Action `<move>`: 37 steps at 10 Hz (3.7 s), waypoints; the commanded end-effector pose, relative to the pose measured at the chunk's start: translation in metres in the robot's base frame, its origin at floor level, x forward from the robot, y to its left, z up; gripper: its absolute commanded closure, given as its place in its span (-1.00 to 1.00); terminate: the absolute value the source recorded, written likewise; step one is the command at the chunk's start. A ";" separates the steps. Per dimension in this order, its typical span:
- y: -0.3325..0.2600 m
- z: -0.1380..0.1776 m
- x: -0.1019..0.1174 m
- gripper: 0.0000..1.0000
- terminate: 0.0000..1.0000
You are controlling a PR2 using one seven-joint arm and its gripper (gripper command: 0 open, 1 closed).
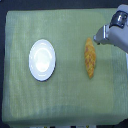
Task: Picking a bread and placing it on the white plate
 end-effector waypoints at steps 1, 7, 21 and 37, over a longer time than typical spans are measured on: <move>0.003 -0.002 0.000 -1.00 -1.00; 0.033 -0.051 0.001 -1.00 -1.00; 0.066 -0.159 0.002 -1.00 -1.00; 0.048 -0.175 0.034 1.00 -1.00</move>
